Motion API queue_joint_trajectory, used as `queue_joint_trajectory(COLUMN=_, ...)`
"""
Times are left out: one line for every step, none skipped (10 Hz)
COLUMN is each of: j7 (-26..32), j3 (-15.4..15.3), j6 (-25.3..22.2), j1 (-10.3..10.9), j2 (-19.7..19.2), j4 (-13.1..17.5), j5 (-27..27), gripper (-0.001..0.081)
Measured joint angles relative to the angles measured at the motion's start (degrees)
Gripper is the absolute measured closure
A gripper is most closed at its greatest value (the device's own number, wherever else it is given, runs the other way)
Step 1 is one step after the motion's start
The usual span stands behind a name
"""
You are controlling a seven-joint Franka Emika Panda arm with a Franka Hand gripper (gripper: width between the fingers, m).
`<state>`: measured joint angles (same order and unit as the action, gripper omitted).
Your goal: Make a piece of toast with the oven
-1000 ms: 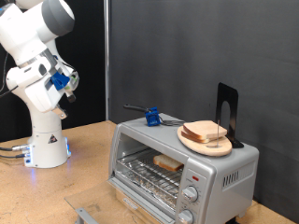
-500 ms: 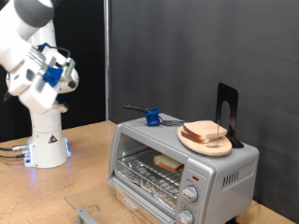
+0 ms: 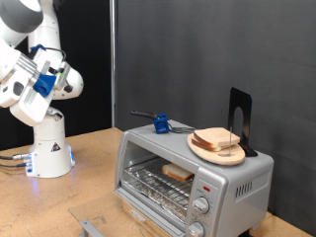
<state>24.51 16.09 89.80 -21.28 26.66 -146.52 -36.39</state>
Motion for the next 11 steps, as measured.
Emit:
queue_joint_trajectory(j7=-3.64, j3=0.73, j6=-1.19, j1=-0.15, j2=-3.42, j4=1.81, j5=-0.01, gripper=-0.0002)
queue_joint_trajectory(j7=-5.25, j3=1.29, j6=-0.75, j1=-0.27, j2=-6.96, j4=3.52, j5=-0.5, gripper=-0.0002)
queue_joint_trajectory(j7=-5.54, j3=1.68, j6=1.78, j1=-0.41, j2=-9.91, j4=4.76, j5=-1.52, gripper=-0.0002)
queue_joint_trajectory(j7=-5.27, j3=1.98, j6=5.91, j1=-0.51, j2=-12.24, j4=5.52, j5=-3.08, gripper=-0.0002)
queue_joint_trajectory(j7=-4.49, j3=2.41, j6=8.72, j1=-0.56, j2=-14.17, j4=6.3, j5=-4.16, gripper=-0.0002)
queue_joint_trajectory(j7=-3.39, j3=3.09, j6=10.23, j1=-0.63, j2=-16.26, j4=7.38, j5=-4.69, gripper=-0.0002)
queue_joint_trajectory(j7=-2.26, j3=3.68, j6=10.58, j1=-0.75, j2=-18.39, j4=8.61, j5=-5.04, gripper=-0.0002)
queue_joint_trajectory(j7=-1.43, j3=4.16, j6=10.7, j1=-0.76, j2=-20.34, j4=9.84, j5=-5.25, gripper=-0.0002)
queue_joint_trajectory(j7=-1.02, j3=4.43, j6=11.31, j1=-0.78, j2=-22.13, j4=10.92, j5=-5.33, gripper=-0.0002)
queue_joint_trajectory(j7=-0.41, j3=4.45, j6=12.73, j1=-0.78, j2=-23.57, j4=11.64, j5=-5.66, gripper=-0.0002)
queue_joint_trajectory(j7=1.61, j3=4.32, j6=14.57, j1=-0.76, j2=-24.57, j4=11.91, j5=-5.8, gripper=-0.0002)
